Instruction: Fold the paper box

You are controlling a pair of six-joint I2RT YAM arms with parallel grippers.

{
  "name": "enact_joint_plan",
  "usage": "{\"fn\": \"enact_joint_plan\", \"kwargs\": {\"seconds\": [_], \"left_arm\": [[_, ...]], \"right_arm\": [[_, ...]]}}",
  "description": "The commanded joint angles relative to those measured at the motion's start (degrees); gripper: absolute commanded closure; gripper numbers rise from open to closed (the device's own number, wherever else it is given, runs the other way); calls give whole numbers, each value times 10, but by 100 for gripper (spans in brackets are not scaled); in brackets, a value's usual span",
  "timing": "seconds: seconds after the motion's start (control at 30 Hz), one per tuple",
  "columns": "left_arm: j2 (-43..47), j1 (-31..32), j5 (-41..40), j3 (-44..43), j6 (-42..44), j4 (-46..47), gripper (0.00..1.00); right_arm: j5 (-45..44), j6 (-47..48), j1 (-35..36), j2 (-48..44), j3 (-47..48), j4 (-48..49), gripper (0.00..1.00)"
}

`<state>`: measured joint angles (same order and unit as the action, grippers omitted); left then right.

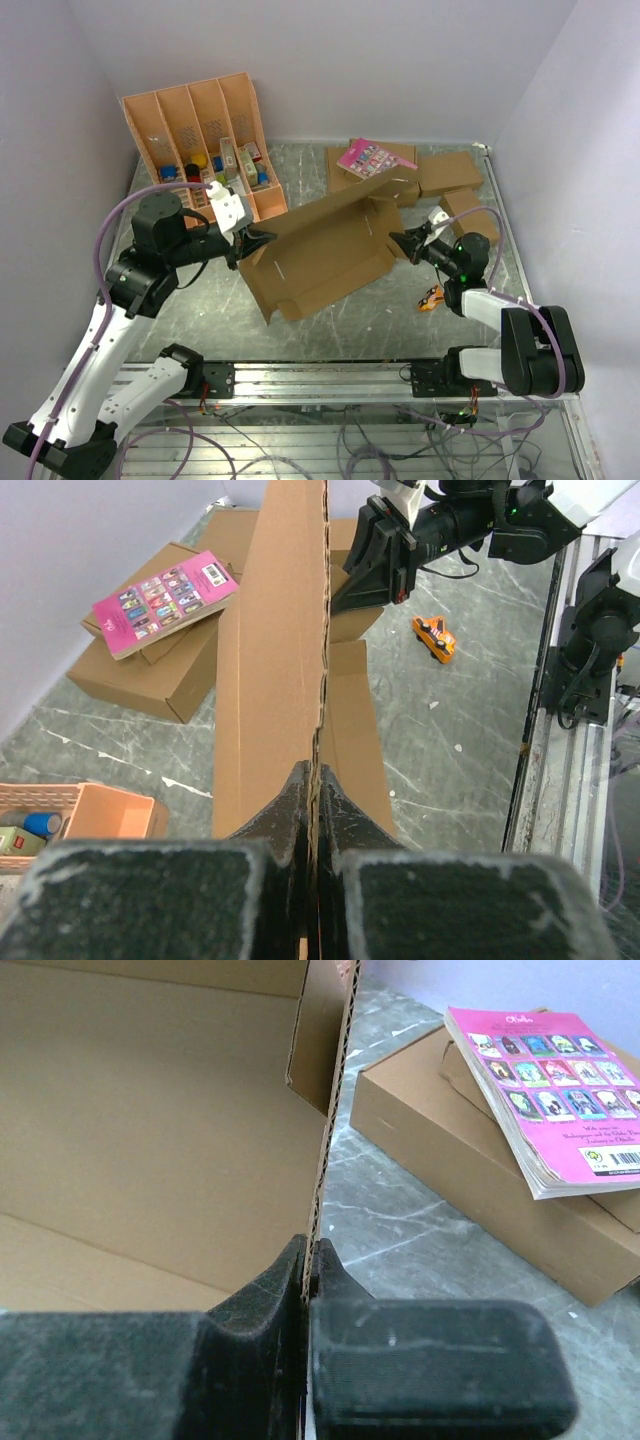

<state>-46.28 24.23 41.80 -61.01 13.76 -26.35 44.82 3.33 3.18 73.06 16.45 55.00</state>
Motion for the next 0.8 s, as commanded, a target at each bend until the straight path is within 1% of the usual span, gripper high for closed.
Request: {"fn": "enact_joint_plan", "kwargs": {"seconds": [0.0, 0.13, 0.23, 0.33, 0.57, 0.67, 0.77], "left_arm": [[9, 3, 21, 10, -39, 30, 93], [7, 3, -7, 6, -51, 43, 93], [-5, 3, -16, -3, -50, 57, 93], [-33, 2, -27, -36, -12, 50, 93], [-140, 3, -69, -185, 121, -47, 93], [-158, 2, -95, -215, 174, -63, 93], [-164, 2, -115, -223, 221, -73, 93]], "right_arm": [[28, 85, 3, -14, 29, -94, 100], [14, 103, 3, -19, 32, -110, 100], [-11, 89, 6, -16, 28, -77, 100], [-48, 83, 31, 2, 28, -8, 100], [-190, 41, 116, 98, 63, 196, 100], [-252, 25, 139, 146, 77, 266, 100], [-309, 23, 163, 203, 85, 337, 100]]}}
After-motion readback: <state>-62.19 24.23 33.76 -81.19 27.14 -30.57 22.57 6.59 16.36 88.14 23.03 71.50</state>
